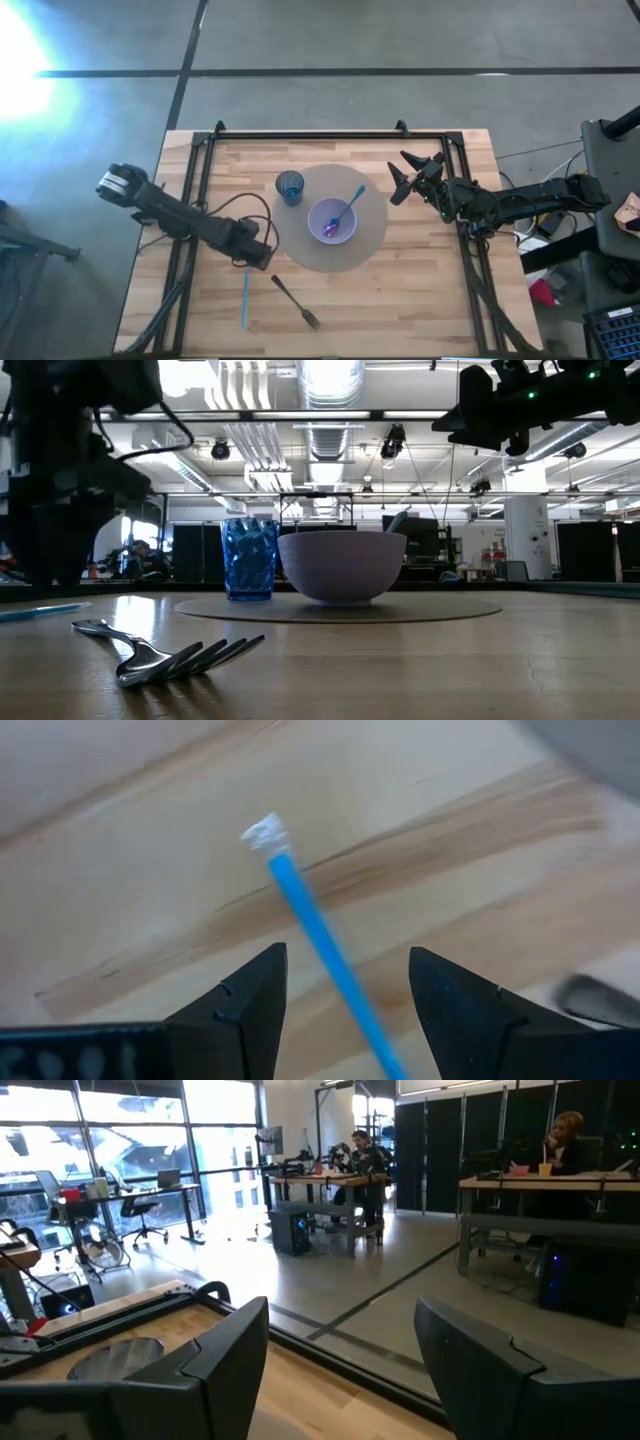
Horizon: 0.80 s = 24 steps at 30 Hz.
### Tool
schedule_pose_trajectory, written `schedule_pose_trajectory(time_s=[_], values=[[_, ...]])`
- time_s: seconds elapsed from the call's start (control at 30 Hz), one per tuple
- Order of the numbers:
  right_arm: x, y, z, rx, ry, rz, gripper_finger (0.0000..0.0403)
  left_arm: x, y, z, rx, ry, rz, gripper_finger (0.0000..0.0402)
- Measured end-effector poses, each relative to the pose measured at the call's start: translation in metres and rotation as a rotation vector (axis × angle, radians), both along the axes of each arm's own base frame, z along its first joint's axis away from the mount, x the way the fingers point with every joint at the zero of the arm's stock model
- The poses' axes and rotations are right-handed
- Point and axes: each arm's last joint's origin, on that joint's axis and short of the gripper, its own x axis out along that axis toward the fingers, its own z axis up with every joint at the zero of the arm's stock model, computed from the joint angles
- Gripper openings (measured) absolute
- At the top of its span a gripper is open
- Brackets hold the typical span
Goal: Pick & Place Utensil
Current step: Put the blue straw into the blue cup
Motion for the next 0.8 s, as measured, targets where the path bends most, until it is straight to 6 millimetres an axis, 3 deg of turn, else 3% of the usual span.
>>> schedule_pose_trajectory(time_s=[0.8], values=[[0.0, 0.0, 0.001, -0.001, -0.004, 0.0, 0.0244, -0.001, -0.002, -0.028, -0.038, 0.112, 0.002, 0.0198]])
